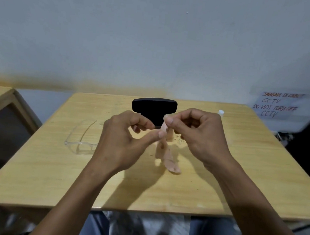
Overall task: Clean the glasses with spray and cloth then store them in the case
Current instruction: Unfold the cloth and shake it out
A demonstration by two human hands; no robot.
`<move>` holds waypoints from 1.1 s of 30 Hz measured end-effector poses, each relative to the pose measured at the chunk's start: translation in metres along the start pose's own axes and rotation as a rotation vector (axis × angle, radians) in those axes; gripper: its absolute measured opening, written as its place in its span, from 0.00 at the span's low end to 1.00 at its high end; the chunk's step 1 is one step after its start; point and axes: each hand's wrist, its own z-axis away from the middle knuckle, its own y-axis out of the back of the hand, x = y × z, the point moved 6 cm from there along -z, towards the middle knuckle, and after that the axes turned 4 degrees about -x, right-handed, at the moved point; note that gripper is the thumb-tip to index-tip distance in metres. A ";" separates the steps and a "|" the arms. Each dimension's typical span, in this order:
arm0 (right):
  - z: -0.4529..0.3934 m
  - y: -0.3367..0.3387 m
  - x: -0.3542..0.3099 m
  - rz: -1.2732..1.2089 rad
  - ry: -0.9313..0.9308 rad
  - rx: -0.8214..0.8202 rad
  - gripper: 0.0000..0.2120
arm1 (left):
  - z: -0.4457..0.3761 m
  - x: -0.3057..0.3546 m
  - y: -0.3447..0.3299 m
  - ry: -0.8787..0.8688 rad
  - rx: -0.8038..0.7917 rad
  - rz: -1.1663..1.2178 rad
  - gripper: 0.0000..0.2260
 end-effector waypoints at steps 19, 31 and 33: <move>-0.010 -0.010 -0.024 0.087 0.070 -0.281 0.03 | -0.006 0.012 -0.006 -0.035 -0.115 0.135 0.03; 0.002 -0.016 -0.010 0.156 0.105 -0.157 0.11 | -0.008 0.000 0.000 0.207 -0.094 0.560 0.12; 0.001 -0.020 -0.007 0.121 0.121 -0.177 0.08 | -0.008 0.003 0.000 0.191 -0.112 0.550 0.11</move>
